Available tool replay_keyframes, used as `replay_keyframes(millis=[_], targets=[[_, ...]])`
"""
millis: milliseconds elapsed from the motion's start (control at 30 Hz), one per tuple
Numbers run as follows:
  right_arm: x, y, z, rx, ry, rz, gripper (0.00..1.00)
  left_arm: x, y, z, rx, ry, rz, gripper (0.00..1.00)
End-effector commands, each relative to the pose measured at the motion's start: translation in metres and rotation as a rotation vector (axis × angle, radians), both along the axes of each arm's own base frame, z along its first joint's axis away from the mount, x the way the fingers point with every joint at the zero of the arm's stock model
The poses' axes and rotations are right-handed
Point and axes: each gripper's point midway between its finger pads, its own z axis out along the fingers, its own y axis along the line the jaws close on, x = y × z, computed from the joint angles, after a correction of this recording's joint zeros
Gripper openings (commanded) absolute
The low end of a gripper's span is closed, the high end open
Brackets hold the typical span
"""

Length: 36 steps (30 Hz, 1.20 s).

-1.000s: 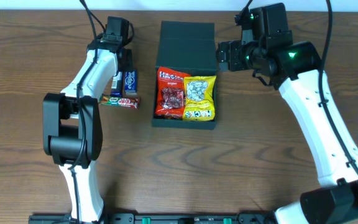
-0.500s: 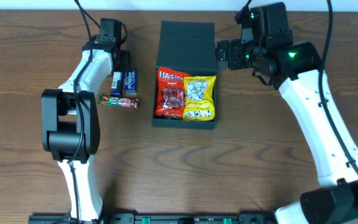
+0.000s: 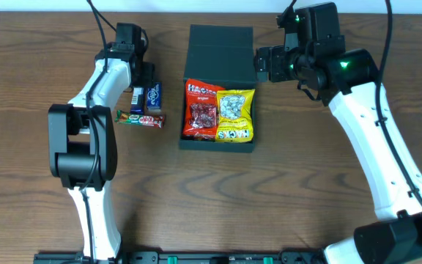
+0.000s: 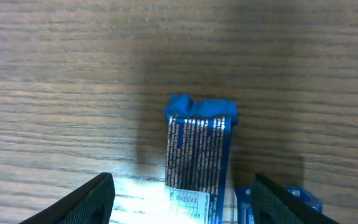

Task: Pack container
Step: 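Raise the right gripper and grasp the white-and-blue bar with the left gripper, then carry the white-and-blue bar into the box's left side and release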

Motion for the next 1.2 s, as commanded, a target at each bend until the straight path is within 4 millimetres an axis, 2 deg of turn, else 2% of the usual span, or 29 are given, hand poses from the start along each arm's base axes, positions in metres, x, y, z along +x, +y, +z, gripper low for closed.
replay_keyframes(millis=[0,200,333,1000,1167], targets=[[0.004,-0.007,0.000,-0.013,-0.008,-0.009,0.95,-0.003,0.001,-0.012,0.000,0.029,-0.006,0.72],[0.004,-0.007,0.000,-0.013,-0.008,-0.009,0.95,-0.007,0.001,-0.027,-0.002,0.061,-0.007,0.71],[0.005,-0.007,0.001,-0.011,-0.014,-0.009,0.96,-0.007,0.001,-0.027,-0.002,0.061,-0.007,0.69],[0.007,-0.006,0.003,-0.008,-0.025,-0.009,0.96,-0.007,0.005,-0.027,0.019,0.060,0.005,0.31],[0.007,-0.006,0.003,-0.008,-0.025,-0.009,0.96,-0.007,0.007,-0.027,0.027,0.059,0.017,0.26]])
